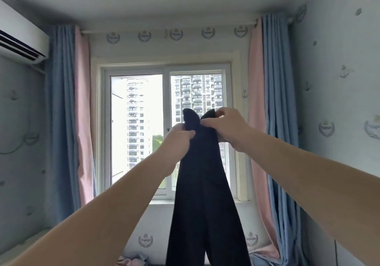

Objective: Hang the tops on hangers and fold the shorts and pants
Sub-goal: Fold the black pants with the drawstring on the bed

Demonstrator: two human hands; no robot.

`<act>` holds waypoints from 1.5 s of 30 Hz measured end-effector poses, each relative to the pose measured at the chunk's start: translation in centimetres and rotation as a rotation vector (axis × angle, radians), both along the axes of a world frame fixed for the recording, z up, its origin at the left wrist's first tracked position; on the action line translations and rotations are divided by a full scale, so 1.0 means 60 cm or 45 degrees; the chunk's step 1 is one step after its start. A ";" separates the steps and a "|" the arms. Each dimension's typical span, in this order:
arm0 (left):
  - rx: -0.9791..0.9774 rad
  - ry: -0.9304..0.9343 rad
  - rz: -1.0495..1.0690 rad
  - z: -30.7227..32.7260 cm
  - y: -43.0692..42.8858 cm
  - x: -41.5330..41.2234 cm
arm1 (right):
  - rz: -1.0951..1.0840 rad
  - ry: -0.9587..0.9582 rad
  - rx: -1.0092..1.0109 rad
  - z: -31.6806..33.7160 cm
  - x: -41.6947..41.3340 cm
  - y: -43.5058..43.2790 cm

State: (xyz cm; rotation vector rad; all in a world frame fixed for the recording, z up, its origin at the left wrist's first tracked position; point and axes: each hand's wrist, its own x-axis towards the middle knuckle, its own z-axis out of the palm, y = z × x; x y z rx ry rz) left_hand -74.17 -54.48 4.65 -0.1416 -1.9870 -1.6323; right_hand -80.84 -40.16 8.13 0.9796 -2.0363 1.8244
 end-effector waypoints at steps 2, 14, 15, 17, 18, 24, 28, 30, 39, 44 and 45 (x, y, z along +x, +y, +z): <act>-0.032 0.008 -0.062 -0.003 -0.005 0.008 | 0.049 -0.013 -0.024 0.006 0.011 -0.007; 0.252 0.093 0.054 -0.011 -0.087 0.002 | -0.093 0.195 0.082 -0.007 0.013 -0.068; 0.289 0.088 0.018 -0.007 -0.103 0.007 | -0.193 0.220 0.027 -0.016 0.004 -0.067; 0.331 0.092 -0.061 0.000 -0.131 0.022 | -0.306 0.074 0.012 -0.044 -0.012 -0.062; 0.351 0.096 -0.111 0.003 -0.145 0.031 | -0.279 -0.091 0.044 -0.062 -0.015 -0.062; 0.311 0.055 -0.353 0.013 -0.248 0.080 | 0.547 -0.791 0.134 -0.145 0.006 -0.119; 0.122 0.017 -0.153 0.001 -0.325 0.094 | 0.387 -0.699 -0.072 -0.130 0.055 -0.193; -0.017 -0.016 0.019 -0.010 -0.359 0.096 | 0.198 -0.578 -0.143 -0.120 0.071 -0.232; 0.040 -0.111 0.042 0.002 -0.426 0.173 | -0.129 -0.367 -0.173 -0.085 0.160 -0.334; 0.005 -0.061 0.082 0.016 -0.437 0.258 | -0.146 -0.267 -0.056 -0.063 0.244 -0.318; -0.017 -0.048 0.086 0.017 -0.436 0.279 | -0.152 -0.245 -0.025 -0.059 0.266 -0.310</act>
